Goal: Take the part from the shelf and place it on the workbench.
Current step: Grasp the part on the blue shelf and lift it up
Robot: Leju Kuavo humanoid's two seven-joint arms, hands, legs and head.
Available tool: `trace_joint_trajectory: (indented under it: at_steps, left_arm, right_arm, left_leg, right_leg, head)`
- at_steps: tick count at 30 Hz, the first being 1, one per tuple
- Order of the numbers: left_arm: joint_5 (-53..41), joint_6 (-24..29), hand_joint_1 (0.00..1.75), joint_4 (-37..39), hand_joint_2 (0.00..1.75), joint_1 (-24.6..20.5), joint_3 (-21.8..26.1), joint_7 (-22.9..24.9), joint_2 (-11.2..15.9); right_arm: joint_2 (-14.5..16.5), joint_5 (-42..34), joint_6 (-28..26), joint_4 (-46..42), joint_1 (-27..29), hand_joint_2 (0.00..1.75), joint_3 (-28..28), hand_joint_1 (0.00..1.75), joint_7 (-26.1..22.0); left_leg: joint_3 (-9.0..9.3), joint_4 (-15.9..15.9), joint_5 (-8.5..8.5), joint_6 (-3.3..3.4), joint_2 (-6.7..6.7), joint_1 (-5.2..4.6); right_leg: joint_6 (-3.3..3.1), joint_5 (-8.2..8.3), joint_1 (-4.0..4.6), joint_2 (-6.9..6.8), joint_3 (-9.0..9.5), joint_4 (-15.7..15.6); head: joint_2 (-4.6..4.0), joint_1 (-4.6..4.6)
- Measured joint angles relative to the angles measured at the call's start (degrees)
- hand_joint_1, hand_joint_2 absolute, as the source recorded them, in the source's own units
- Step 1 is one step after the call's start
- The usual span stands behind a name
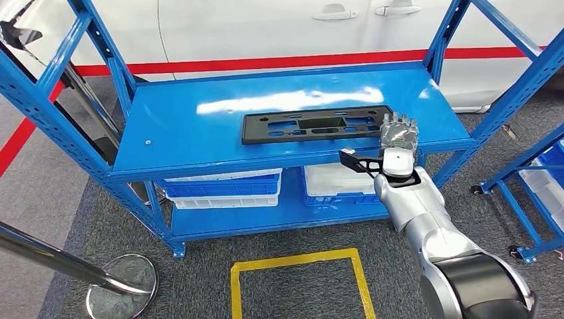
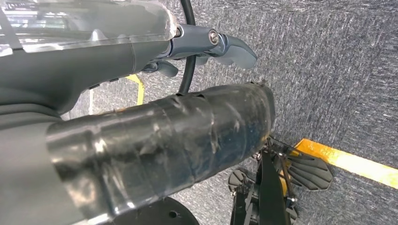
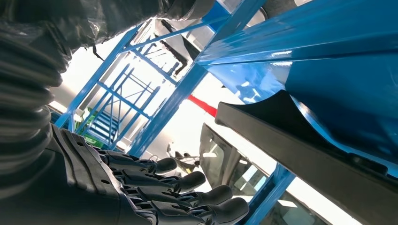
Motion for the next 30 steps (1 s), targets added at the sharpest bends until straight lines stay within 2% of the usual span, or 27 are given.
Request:
trace_joint_trajectory:
  at_steps: [30]
  left_arm:
    - [-1.16,0.02,0.0,0.0,0.0,-0.06,0.81,-0.53,0.0]
  right_arm:
    - [0.07,0.0,0.58,0.0,-0.07,1.75,0.01,0.0,-0.2]
  left_leg:
    - [-0.04,0.08,-0.01,0.01,-0.01,-0.03]
  right_leg:
    - [0.05,0.03,-0.01,0.0,0.01,0.0]
  head:
    - [0.0,0.0]
